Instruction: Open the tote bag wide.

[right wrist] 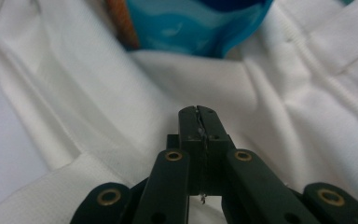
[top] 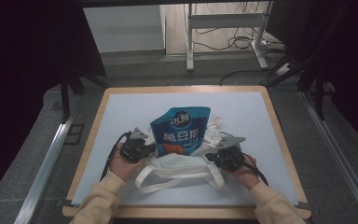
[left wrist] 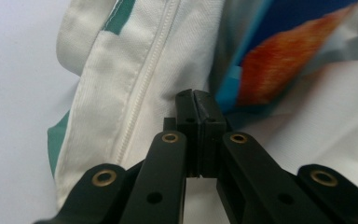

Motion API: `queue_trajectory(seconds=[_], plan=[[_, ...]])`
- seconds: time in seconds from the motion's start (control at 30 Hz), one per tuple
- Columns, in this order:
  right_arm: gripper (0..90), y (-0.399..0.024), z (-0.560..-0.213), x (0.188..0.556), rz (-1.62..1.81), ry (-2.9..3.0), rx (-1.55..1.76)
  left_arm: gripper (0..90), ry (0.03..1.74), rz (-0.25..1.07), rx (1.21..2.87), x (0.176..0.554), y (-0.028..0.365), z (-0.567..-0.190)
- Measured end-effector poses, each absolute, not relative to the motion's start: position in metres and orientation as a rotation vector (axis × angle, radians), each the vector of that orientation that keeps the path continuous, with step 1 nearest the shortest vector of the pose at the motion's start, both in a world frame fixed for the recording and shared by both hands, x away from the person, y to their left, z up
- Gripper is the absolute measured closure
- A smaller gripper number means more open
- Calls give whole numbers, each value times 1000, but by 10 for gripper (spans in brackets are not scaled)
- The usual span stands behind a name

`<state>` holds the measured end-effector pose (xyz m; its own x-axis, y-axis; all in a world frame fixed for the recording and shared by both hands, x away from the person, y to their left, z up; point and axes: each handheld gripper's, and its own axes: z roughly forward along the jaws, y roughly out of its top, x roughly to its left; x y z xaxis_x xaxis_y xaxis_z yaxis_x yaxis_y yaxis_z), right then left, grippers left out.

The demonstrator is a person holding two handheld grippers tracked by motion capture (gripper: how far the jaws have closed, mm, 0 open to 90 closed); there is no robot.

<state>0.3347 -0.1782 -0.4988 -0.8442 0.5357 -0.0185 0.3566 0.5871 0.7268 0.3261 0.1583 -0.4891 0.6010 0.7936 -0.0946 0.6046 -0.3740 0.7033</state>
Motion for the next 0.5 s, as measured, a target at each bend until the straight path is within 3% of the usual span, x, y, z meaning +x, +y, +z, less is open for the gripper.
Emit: queue_trajectory(seconds=[0.5], plan=[[891, -177, -521, 315, 997, 2674, 633, 898, 1197, 337, 2128, 359, 154, -502]])
